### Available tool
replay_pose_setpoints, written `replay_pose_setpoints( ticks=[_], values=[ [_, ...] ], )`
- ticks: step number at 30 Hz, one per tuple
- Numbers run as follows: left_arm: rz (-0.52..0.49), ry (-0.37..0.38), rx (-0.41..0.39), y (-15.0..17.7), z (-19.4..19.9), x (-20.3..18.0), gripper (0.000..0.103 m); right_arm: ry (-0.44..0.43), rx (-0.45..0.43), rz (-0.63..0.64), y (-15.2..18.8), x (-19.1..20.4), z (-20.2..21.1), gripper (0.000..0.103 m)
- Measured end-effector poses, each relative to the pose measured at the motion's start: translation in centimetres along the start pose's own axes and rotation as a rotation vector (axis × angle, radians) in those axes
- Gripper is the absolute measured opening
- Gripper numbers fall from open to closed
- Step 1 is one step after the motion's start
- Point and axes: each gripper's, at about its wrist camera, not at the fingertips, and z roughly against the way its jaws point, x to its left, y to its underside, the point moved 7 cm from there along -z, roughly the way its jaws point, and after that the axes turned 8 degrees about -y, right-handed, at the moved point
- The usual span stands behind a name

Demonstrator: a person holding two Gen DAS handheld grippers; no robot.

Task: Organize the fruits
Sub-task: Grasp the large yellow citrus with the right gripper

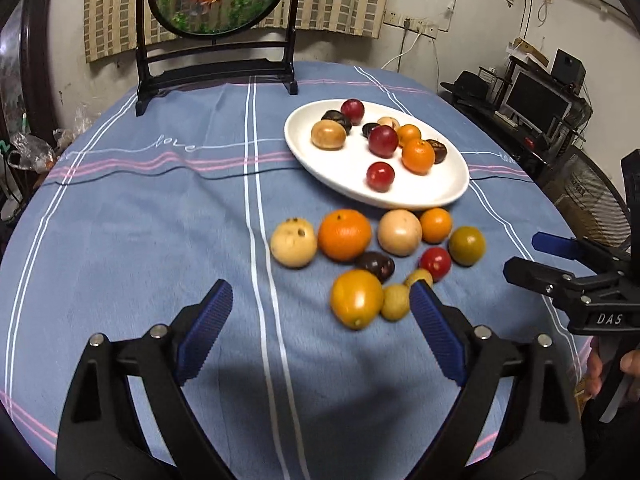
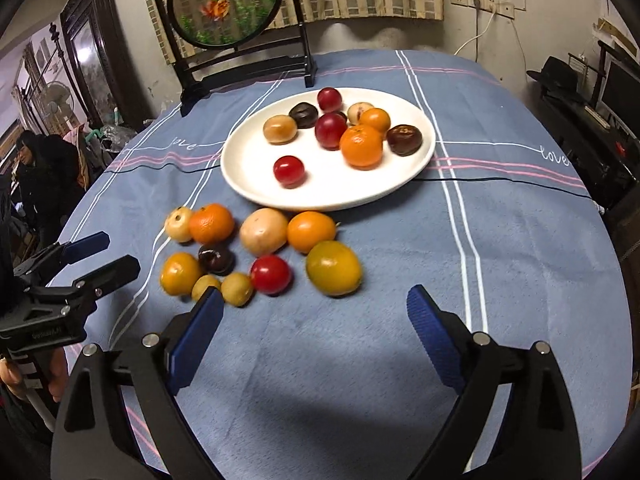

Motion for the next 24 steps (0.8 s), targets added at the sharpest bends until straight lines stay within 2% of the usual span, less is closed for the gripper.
replay_pose_setpoints(
  ticks=[3,10,19,22,23,24],
  values=[
    [-0.002,0.004,0.005,0.7,0.2,0.0,0.092,0.035,0.002,0.014,0.3,-0.1,0.0,0.093],
    [-0.008,0.006,0.034,2.0,-0.2,0.0,0.092,0.055,0.026,0.002,0.9,-1.1,-1.2,0.093],
    [-0.005,0.007,0.069,2.7,-1.2,0.0,0.092,0.173,0.065,0.077,0.2,-2.3,-4.5,0.093],
    [-0.006,0.008,0.077,2.8,-1.5,-0.1,0.092,0.16,0.069,0.097,-0.4,-2.4,-5.7,0.091],
    [-0.008,0.007,0.079,2.8,-1.5,-0.2,0.092,0.148,0.075,0.101,-0.5,-2.4,-6.2,0.077],
    [-0.009,0.009,0.082,2.8,-1.6,-0.2,0.092,0.123,0.094,0.097,-0.6,-2.4,-6.9,0.05]
  ],
)
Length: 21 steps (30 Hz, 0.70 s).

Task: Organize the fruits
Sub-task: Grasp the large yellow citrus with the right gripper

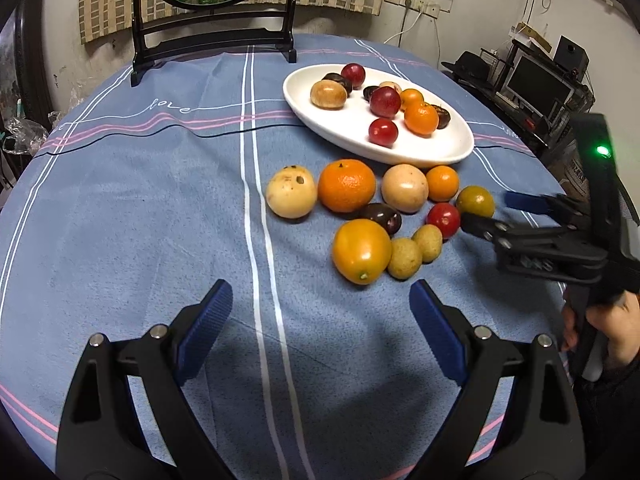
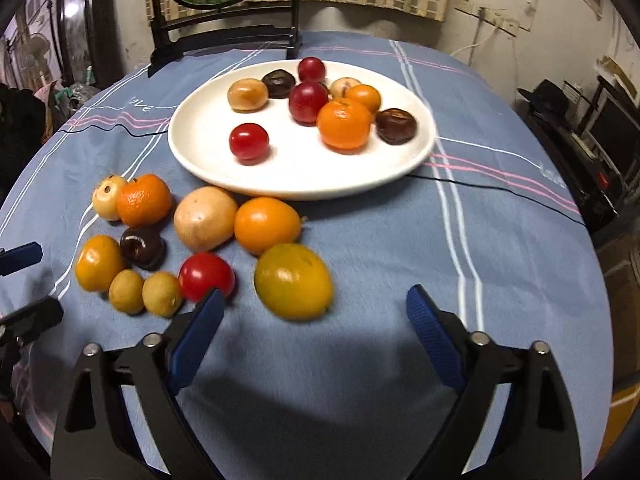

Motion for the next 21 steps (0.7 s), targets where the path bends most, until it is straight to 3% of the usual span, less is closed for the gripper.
replay_pose_setpoints(
  ticks=[1,4,7,14,19,20,21],
  values=[
    [-0.001,0.0,0.001,0.0,0.0,-0.1,0.092,-0.038,0.015,-0.01,-0.1,0.1,-0.6,0.04],
    [-0.008,-0.003,0.007,-0.1,-0.2,-0.3,0.092,-0.058,0.01,-0.013,-0.3,0.2,-0.5,0.04],
    [-0.009,-0.006,0.018,-0.3,-0.8,-0.1,0.092,-0.133,-0.006,-0.059,0.5,0.5,1.4,0.04],
    [-0.005,-0.001,0.026,-0.8,-1.6,0.0,0.088,-0.161,-0.024,-0.094,3.8,0.2,4.8,0.04],
    [-0.042,0.047,0.033,-0.5,-1.0,-2.0,0.088,-0.167,-0.034,-0.109,4.5,0.0,5.4,0.04],
    [-0.048,0.066,0.037,-0.3,-0.9,-2.5,0.086,-0.175,-0.037,-0.107,4.5,0.1,5.4,0.04],
    [-0.06,0.114,0.048,-0.1,-0.6,-3.6,0.079,-0.18,-0.036,-0.106,4.6,0.2,5.3,0.04]
  ],
)
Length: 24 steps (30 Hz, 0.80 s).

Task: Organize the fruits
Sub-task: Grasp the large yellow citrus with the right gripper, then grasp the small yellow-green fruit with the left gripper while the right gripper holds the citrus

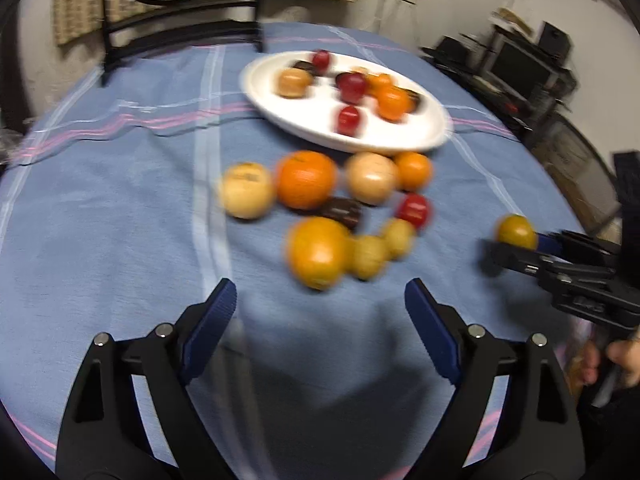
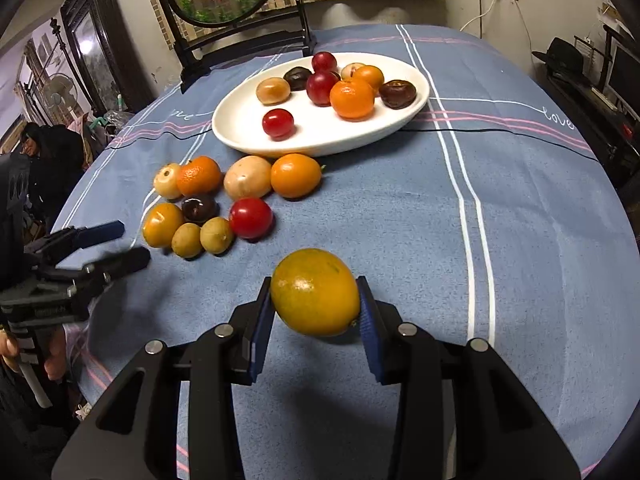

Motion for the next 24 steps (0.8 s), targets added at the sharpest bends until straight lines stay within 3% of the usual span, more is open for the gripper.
replay_pose_setpoints(
  ticks=[2,4,9,14,18,22,24],
  values=[
    [-0.032,0.064,0.004,0.3,0.2,-1.8,0.068,-0.011,0.007,-0.004,0.2,0.0,-0.2,0.04],
    [-0.071,0.095,0.001,0.4,0.3,-3.4,0.065,-0.019,0.008,-0.017,0.4,-0.2,-0.3,0.041],
    [-0.066,0.053,0.035,0.1,-1.7,-3.7,0.06,-0.024,-0.008,-0.048,0.7,-1.2,0.3,0.041],
    [-0.045,0.024,0.03,-0.6,-3.3,-3.4,0.037,-0.035,-0.022,-0.042,0.3,-1.2,0.8,0.041],
    [-0.039,0.005,0.025,-1.2,-3.7,-2.9,0.037,-0.018,0.048,-0.03,1.0,-1.3,-0.6,0.042],
    [-0.052,-0.015,0.01,-2.2,-4.4,-2.7,0.039,0.013,0.065,0.018,1.6,-0.6,-0.7,0.043],
    [-0.057,-0.021,0.0,-2.4,-4.6,-2.6,0.028,0.022,0.059,0.027,2.0,-0.6,-0.5,0.04]
  ],
)
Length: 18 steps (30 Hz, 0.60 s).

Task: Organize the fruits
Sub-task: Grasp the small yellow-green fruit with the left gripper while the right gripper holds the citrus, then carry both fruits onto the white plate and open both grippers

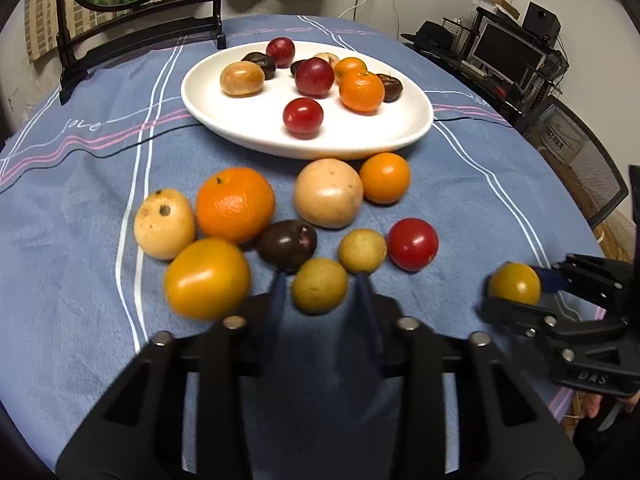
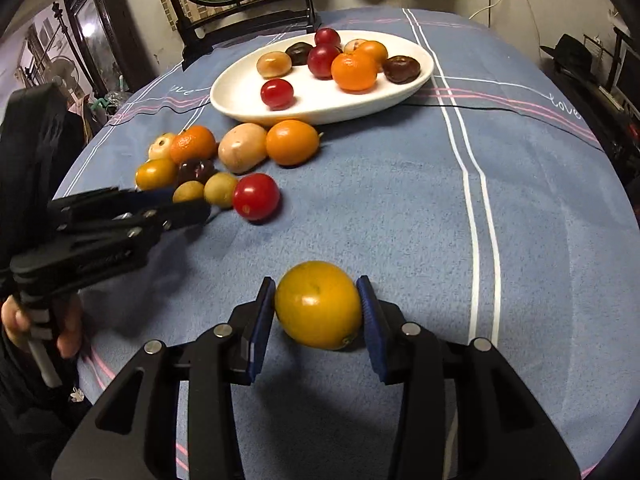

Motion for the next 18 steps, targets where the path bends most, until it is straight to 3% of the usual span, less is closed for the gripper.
replay_pose_setpoints(
  ticks=[6,12,18],
  values=[
    [-0.007,0.036,-0.038,0.5,1.5,-0.4,0.028,-0.003,-0.04,-0.032,1.1,0.2,0.9,0.039],
    [-0.006,0.09,-0.076,1.2,4.6,-0.9,0.028,0.007,-0.088,-0.036,0.1,0.8,2.0,0.039],
    [0.015,0.106,-0.111,1.5,6.7,-0.1,0.028,0.016,-0.065,-0.04,0.7,1.2,1.8,0.039]
  ],
)
